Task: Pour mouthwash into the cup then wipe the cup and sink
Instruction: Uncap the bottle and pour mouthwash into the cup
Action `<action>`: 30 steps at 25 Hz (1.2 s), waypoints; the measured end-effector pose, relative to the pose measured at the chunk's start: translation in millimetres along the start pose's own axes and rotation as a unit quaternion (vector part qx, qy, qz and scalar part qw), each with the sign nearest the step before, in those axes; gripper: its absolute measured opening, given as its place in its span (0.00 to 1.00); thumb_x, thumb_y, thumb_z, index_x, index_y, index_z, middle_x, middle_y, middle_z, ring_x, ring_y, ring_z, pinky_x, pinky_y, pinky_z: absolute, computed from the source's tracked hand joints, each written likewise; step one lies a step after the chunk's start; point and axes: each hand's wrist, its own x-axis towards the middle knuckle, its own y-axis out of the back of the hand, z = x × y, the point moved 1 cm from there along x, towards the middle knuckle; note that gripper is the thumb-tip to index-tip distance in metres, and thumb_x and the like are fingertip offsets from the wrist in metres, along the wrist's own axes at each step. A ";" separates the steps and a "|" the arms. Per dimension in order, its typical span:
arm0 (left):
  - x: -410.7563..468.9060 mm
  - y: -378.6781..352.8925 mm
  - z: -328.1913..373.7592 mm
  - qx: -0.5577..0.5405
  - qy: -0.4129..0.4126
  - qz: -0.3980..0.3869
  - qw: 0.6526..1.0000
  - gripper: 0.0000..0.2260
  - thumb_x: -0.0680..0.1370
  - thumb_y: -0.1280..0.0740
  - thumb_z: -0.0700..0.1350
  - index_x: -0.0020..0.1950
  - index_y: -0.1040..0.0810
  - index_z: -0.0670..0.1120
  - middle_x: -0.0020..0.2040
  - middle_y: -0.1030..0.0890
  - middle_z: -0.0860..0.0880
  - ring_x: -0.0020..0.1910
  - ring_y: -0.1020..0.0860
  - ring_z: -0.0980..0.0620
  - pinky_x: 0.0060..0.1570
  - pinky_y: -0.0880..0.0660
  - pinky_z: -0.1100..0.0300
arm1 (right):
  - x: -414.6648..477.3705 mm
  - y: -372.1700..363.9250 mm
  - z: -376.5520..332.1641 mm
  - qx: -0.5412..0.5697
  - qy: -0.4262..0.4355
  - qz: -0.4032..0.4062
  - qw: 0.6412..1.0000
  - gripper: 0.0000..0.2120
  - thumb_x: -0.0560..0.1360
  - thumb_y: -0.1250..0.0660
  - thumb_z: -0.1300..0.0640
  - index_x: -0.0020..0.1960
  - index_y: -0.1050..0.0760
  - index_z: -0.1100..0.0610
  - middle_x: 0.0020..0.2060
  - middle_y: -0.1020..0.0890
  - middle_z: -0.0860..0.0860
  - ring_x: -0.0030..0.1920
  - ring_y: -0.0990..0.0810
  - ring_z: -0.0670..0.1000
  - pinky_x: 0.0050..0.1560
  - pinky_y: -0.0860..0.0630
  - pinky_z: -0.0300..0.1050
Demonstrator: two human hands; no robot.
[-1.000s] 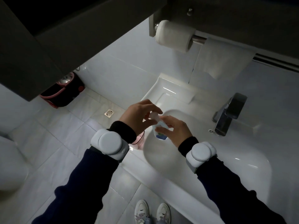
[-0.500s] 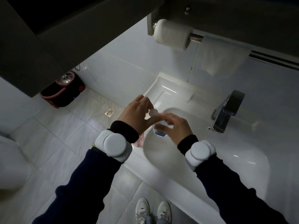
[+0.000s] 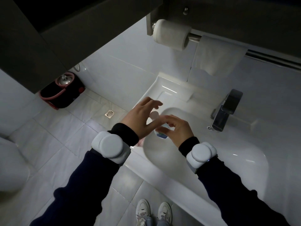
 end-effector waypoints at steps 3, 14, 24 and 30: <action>-2.1 3.3 -0.1 -0.015 -0.043 -0.028 0.999 0.14 0.74 0.36 0.41 0.60 0.26 0.48 0.52 0.26 0.50 0.44 0.28 0.59 0.41 0.27 0.69 | -0.4 1.7 0.2 -0.017 0.005 0.007 1.000 0.15 0.67 0.27 0.55 0.53 0.22 0.53 0.44 0.20 0.52 0.44 0.23 0.51 0.43 0.30 0.28; -10.1 6.9 0.6 0.044 -0.005 -0.030 0.999 0.17 0.74 0.34 0.42 0.62 0.28 0.48 0.54 0.24 0.48 0.43 0.27 0.54 0.44 0.29 0.66 | -3.8 -6.2 -1.9 0.011 0.003 -0.002 1.000 0.14 0.67 0.27 0.57 0.52 0.21 0.52 0.44 0.20 0.54 0.43 0.23 0.52 0.41 0.31 0.24; -12.8 8.1 -5.0 0.041 0.000 -0.033 0.999 0.17 0.74 0.35 0.39 0.62 0.27 0.49 0.59 0.27 0.48 0.43 0.28 0.54 0.40 0.31 0.76 | -3.2 -13.1 -6.6 0.010 0.000 -0.005 1.000 0.13 0.67 0.27 0.58 0.51 0.21 0.53 0.43 0.20 0.53 0.42 0.24 0.51 0.40 0.33 0.20; -12.7 7.2 -15.5 0.032 0.042 0.015 0.998 0.10 0.75 0.35 0.42 0.56 0.23 0.46 0.51 0.24 0.46 0.38 0.30 0.52 0.42 0.35 0.66 | 0.5 -16.2 -7.4 -0.001 0.005 0.001 1.000 0.15 0.66 0.27 0.58 0.52 0.22 0.55 0.43 0.21 0.50 0.43 0.23 0.50 0.40 0.32 0.21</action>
